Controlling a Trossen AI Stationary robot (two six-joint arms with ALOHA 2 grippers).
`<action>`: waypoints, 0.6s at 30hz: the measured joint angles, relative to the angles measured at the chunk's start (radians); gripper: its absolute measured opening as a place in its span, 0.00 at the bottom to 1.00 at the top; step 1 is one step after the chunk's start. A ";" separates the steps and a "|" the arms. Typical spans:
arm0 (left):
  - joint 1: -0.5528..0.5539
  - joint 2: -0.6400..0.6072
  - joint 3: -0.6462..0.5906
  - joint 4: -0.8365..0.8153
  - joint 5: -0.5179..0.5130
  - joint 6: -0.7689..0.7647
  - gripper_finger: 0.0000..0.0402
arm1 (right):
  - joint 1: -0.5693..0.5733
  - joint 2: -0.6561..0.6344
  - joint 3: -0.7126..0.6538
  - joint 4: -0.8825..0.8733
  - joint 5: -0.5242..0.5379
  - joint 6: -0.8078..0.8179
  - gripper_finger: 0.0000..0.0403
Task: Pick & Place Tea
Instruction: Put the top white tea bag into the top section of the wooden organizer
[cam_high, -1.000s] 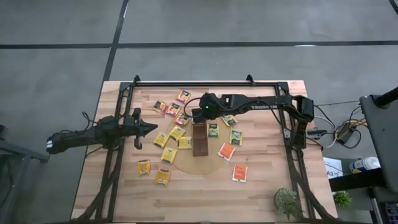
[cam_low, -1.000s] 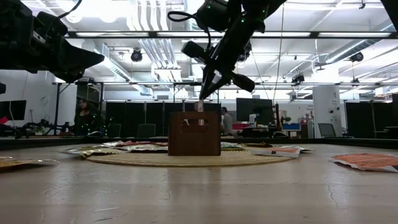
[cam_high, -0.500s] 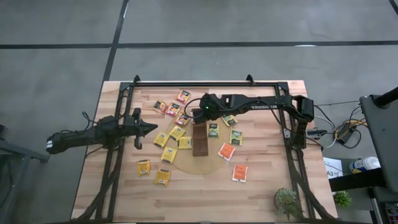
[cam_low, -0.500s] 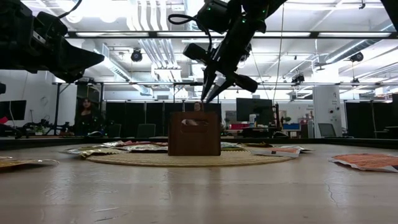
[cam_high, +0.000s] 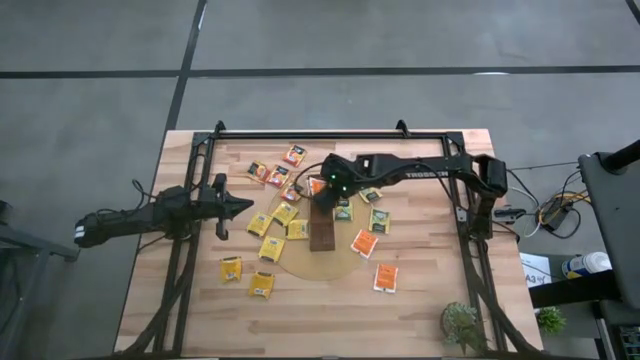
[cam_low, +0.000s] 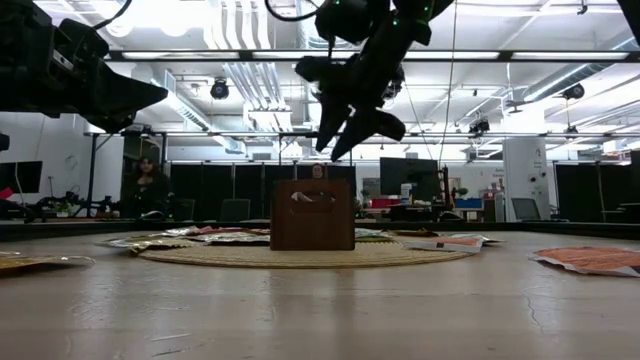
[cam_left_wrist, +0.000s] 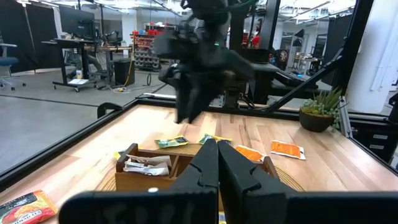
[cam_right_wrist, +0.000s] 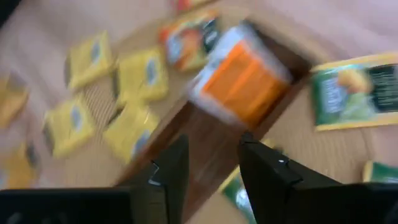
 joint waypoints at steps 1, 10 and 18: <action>0.000 0.000 0.000 0.000 0.000 0.000 0.00 | 0.007 0.000 0.001 -0.019 -0.027 -0.036 0.35; 0.000 0.000 0.000 0.000 0.000 0.000 0.00 | 0.102 0.000 0.000 -0.286 -0.059 -0.311 0.39; 0.000 0.000 0.000 0.000 0.000 0.000 0.00 | 0.151 0.000 -0.019 -0.413 -0.055 -0.319 0.42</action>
